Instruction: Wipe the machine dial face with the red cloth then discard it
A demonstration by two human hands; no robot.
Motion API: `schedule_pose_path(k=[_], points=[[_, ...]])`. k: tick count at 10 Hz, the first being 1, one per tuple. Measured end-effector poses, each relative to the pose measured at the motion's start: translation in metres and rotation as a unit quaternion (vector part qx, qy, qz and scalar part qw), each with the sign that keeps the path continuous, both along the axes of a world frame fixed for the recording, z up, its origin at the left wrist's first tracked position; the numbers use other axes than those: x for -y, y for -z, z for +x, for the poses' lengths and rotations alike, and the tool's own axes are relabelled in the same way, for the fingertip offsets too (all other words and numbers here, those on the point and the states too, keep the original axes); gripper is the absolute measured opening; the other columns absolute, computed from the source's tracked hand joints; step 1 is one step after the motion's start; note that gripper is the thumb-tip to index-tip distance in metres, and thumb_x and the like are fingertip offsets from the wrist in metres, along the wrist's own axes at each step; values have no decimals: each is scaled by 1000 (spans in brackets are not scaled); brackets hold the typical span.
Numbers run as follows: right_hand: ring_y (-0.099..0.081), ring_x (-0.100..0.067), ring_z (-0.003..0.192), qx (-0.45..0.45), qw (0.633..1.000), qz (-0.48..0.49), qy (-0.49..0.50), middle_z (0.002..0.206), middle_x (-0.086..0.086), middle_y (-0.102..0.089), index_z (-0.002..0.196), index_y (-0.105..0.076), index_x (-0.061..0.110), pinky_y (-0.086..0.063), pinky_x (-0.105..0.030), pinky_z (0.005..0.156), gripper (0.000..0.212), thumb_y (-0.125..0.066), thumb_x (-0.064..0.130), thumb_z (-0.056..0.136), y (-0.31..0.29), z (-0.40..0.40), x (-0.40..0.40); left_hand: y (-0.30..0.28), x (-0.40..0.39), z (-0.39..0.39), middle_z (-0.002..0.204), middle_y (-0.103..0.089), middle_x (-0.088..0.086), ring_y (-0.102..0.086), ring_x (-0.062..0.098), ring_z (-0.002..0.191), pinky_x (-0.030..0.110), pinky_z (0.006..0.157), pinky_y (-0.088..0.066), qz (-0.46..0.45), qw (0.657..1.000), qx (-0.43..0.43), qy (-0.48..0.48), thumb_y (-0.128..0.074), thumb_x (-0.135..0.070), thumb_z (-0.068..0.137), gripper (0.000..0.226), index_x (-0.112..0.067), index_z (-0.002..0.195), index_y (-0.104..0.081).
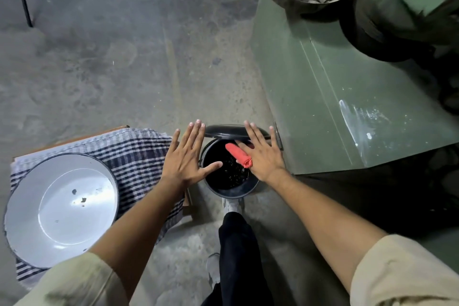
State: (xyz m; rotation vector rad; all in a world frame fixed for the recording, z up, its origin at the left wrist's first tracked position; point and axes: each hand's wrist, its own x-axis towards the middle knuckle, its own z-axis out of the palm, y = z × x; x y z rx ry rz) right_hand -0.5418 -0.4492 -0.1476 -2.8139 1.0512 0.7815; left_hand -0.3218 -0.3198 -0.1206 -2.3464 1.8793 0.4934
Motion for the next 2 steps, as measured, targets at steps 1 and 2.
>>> schedule_pose_path(k=[1,2], points=[[31,-24,161,-14,999,23,-17,168,-11,44,169,-21,38,9,-70,127,80,-30,78,101,-7,3,16,1,3,2,180,17,3,18,20,166,47,134,15,8,1000,2,4,-17,-95,88,119,-16,172,12],[29,-23,162,-21,999,35,-31,170,-11,41,169,-26,35,7,-69,128,89,-27,87,96,-12,5,18,1,5,2,180,16,4,17,20,167,48,135,14,-1,1000,6,6,-19,-95,88,119,-16,172,11]])
